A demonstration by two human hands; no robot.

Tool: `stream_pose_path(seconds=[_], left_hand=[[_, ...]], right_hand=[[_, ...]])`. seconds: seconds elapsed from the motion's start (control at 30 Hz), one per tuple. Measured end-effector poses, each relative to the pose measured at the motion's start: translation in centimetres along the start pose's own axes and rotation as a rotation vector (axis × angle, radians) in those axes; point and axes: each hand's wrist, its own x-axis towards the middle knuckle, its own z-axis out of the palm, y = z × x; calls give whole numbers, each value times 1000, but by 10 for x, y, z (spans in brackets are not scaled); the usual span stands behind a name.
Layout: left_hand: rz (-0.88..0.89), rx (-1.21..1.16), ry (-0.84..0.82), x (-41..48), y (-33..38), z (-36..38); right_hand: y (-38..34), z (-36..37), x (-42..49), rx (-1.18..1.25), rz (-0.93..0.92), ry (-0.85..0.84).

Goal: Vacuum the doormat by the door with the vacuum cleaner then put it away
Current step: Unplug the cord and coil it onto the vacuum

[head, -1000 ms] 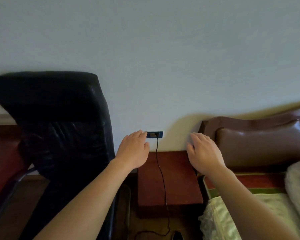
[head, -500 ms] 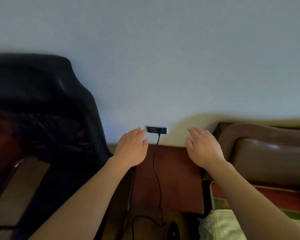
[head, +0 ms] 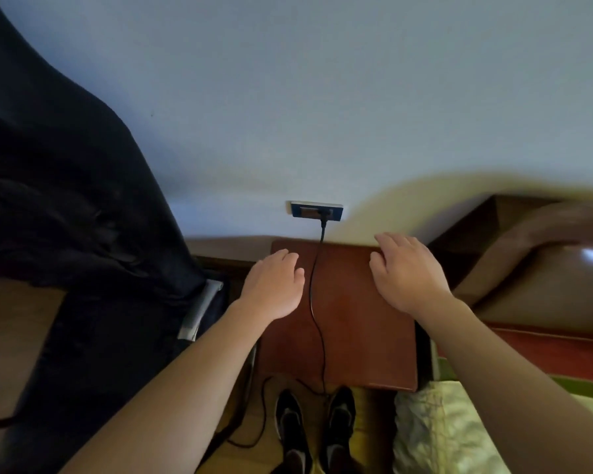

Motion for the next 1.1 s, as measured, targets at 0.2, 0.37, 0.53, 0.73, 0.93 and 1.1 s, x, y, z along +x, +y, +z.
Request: stream_pose_path(seconds=[0.2, 0.37, 0.53, 0.73, 0.93, 1.1], left_hand=[[-16, -54, -96, 30, -11, 38], [-13, -93, -106, 46, -13, 59], [-18, -193, -77, 55, -13, 75], [-5, -301, 47, 59, -17, 84], [-49, -460, 21, 55, -16, 88], [-63, -486, 35, 54, -17, 91]], right_hand=[[6, 42, 21, 30, 38, -42], [9, 62, 34, 61, 76, -76], [14, 74, 44, 85, 108, -106], [12, 78, 56, 146, 146, -112], [1, 83, 76, 265, 191, -133], [-11, 95, 97, 450, 285, -120]])
